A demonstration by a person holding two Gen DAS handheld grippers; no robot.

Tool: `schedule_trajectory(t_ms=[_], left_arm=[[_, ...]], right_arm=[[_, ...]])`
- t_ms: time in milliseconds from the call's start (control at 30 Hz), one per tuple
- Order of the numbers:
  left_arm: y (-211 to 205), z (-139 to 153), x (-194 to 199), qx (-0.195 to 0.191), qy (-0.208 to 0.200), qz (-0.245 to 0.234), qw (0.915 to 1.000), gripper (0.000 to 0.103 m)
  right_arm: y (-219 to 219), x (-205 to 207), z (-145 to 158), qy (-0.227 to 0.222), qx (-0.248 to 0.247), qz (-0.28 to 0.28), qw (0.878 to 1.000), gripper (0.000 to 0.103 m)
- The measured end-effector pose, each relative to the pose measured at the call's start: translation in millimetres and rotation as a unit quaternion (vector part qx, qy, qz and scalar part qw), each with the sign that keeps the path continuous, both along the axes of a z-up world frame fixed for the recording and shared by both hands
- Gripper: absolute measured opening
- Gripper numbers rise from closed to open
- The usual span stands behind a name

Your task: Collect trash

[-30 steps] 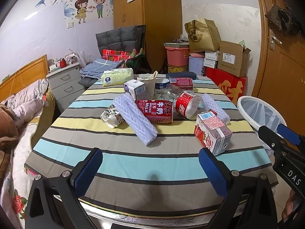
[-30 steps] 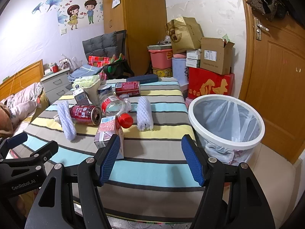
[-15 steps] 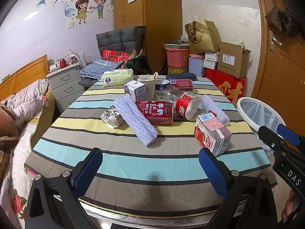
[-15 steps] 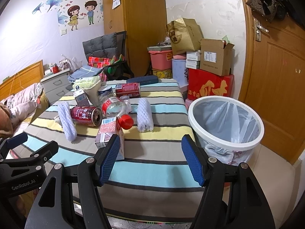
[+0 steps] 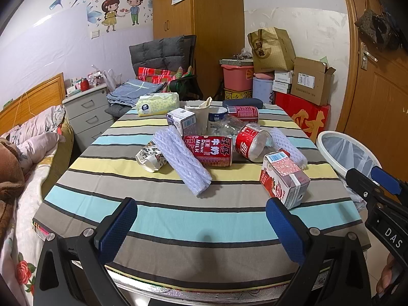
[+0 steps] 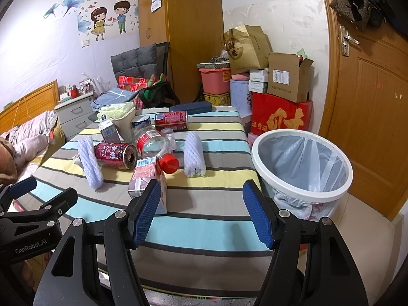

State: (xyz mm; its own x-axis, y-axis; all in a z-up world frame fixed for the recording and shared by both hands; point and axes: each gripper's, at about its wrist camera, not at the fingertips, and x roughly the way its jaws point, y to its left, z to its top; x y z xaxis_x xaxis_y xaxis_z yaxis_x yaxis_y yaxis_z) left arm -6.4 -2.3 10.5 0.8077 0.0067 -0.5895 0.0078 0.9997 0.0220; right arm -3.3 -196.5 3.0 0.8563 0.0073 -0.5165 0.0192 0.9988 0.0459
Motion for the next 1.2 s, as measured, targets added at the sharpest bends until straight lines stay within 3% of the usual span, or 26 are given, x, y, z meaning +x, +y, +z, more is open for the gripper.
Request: schedule_trajectory(t_ms=[1200], left_arm=[[5.4, 2.6, 1.8, -0.003, 0.001, 0.004, 1.0000, 0.102]], right_arm=[[2.1, 2.2, 1.2, -0.003, -0.004, 0.003, 1.000, 0.068]])
